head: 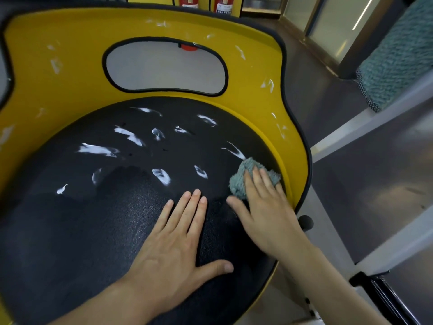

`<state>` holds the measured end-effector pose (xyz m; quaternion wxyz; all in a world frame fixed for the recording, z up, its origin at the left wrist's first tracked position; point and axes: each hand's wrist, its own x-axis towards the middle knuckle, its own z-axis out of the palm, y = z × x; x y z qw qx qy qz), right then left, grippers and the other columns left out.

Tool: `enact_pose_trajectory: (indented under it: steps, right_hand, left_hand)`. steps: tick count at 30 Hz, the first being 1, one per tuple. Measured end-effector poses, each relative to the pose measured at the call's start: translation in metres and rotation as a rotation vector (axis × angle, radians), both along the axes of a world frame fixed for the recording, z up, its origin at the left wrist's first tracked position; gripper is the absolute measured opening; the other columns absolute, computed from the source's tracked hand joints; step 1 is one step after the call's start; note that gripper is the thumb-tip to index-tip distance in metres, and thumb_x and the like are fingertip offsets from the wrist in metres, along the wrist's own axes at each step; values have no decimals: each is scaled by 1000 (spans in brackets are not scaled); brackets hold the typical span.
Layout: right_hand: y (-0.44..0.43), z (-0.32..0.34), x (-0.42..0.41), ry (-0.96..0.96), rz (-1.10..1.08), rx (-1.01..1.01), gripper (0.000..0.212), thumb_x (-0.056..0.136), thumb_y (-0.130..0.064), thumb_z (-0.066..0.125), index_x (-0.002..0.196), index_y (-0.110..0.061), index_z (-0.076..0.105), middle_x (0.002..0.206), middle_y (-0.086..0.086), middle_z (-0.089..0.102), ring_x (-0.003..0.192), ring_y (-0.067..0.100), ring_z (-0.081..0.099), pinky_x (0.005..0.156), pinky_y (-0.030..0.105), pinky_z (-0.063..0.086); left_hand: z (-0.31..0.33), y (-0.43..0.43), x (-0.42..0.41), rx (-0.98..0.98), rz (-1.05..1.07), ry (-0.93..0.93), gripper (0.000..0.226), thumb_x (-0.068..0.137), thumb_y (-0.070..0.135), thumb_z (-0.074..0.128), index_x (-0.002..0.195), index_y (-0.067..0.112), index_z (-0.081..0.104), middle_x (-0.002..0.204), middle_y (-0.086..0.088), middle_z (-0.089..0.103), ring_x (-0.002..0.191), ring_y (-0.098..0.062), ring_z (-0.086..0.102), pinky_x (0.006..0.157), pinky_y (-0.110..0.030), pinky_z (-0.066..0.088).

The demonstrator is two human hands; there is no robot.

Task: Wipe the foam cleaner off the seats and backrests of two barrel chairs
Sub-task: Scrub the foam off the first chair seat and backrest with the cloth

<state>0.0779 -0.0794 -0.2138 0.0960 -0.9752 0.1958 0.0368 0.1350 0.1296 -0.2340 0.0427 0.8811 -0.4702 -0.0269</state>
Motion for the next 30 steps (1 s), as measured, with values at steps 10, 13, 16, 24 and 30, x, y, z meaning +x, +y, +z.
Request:
enact_pose_trajectory:
  steps: [10, 13, 16, 24, 30]
  right_hand:
    - [19, -3, -16, -77, 162, -57, 66, 103, -43, 4, 157, -14, 29, 163, 2, 29, 154, 16, 15, 124, 40, 11]
    - [-12, -1, 9, -54, 50, -44, 60, 106, -39, 7, 160, -17, 22, 167, -1, 19, 155, 13, 7, 124, 38, 8]
    - [-19, -2, 27, -37, -52, -46, 54, 109, -35, 14, 160, -16, 18, 168, 2, 13, 155, 15, 3, 124, 40, 6]
    - [17, -13, -28, -118, 201, -146, 60, 103, -39, 23, 147, -9, 49, 153, 6, 47, 147, 19, 34, 120, 41, 29]
    - [20, -9, -10, -140, 57, -116, 66, 103, -45, 14, 153, -8, 37, 159, 9, 37, 151, 21, 25, 121, 37, 13]
  left_hand:
    - [-1, -1, -1, -10, 14, -16, 112, 87, 91, 28, 154, 2, 37, 163, -13, 31, 152, -29, 27, 114, -45, 20]
    - [0, 0, -1, -14, 17, -26, 113, 86, 91, 28, 154, 2, 37, 163, -13, 32, 152, -30, 28, 114, -45, 21]
    - [-1, 0, -1, -16, 17, -30, 112, 87, 91, 27, 156, 3, 33, 165, -12, 27, 154, -28, 23, 116, -45, 18]
    - [-1, 1, -1, -18, 17, -14, 112, 87, 91, 27, 155, 2, 37, 164, -13, 30, 152, -29, 26, 114, -45, 20]
    - [-1, 4, -1, -3, 17, -22, 111, 88, 90, 26, 156, 3, 34, 165, -12, 28, 153, -28, 24, 115, -44, 18]
